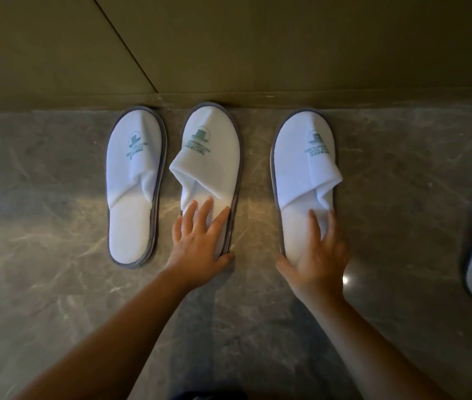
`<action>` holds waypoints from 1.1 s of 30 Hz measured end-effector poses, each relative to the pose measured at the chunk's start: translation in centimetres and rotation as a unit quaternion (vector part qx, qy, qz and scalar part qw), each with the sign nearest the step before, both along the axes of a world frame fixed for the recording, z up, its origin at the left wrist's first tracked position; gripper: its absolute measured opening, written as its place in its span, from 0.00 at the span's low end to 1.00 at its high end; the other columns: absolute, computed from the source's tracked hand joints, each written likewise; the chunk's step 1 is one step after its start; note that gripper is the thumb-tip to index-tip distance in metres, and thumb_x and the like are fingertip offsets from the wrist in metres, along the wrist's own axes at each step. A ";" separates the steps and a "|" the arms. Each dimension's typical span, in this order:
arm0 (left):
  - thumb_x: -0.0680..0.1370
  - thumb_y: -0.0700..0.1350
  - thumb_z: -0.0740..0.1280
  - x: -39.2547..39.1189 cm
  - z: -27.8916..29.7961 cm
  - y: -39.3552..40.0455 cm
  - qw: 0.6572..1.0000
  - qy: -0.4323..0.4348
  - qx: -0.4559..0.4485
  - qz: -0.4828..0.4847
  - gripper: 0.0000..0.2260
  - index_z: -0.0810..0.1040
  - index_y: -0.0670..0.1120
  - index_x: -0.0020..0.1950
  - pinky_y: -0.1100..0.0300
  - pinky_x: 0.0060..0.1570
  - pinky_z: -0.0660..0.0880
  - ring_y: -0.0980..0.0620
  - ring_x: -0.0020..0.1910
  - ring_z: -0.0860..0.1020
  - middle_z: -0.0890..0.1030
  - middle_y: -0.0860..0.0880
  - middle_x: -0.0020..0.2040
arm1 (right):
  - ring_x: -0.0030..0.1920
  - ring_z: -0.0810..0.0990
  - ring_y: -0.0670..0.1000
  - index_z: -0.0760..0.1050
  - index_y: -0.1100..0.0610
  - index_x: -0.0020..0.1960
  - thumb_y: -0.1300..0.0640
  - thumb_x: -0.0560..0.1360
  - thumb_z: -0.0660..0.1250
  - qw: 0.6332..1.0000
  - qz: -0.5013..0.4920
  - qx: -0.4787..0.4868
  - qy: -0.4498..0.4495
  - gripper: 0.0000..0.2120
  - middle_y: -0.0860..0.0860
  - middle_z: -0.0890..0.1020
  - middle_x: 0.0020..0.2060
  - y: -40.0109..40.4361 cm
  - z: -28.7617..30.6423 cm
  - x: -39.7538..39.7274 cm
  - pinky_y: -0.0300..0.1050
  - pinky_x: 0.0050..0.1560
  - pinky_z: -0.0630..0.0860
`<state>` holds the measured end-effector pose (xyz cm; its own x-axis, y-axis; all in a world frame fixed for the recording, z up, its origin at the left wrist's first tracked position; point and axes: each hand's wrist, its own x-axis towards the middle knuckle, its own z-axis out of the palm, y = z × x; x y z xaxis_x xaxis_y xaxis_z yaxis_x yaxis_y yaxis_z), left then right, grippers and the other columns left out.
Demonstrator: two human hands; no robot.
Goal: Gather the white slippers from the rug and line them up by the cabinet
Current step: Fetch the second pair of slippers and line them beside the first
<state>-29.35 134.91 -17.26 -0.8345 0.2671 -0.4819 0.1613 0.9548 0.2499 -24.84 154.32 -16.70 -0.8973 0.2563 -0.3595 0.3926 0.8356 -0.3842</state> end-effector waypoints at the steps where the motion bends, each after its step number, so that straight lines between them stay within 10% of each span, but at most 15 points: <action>1: 0.70 0.61 0.62 -0.1 0.1 0.0 1.000 -0.002 -0.001 0.000 0.37 0.43 0.56 0.71 0.42 0.69 0.37 0.44 0.73 0.37 0.42 0.47 0.76 | 0.69 0.57 0.61 0.50 0.52 0.71 0.47 0.63 0.71 1.000 0.003 0.001 -0.001 0.44 0.58 0.53 0.73 -0.3 0.0 -0.2 0.59 0.65 0.62; 24: 0.71 0.61 0.62 -0.3 1.5 0.7 1.000 -0.008 -0.009 0.006 0.36 0.46 0.55 0.71 0.39 0.70 0.41 0.41 0.73 0.40 0.43 0.46 0.76 | 0.69 0.57 0.61 0.49 0.52 0.71 0.42 0.66 0.67 1.000 -0.010 0.020 0.007 0.42 0.58 0.52 0.73 -3.1 -0.5 -1.3 0.59 0.66 0.61; 33: 0.72 0.60 0.61 0.5 2.2 7.8 0.994 0.044 0.069 -0.071 0.33 0.50 0.54 0.71 0.47 0.70 0.45 0.44 0.74 0.46 0.47 0.48 0.76 | 0.65 0.68 0.63 0.66 0.61 0.64 0.51 0.66 0.71 0.988 -0.097 -0.029 0.113 0.31 0.64 0.70 0.65 3.4 1.8 -0.4 0.60 0.63 0.67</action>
<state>-28.81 142.66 -15.03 -0.8213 0.4436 -0.3588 0.3191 0.8785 0.3555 -25.23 157.70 -14.89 -0.8923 0.4166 -0.1741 0.4420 0.7275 -0.5248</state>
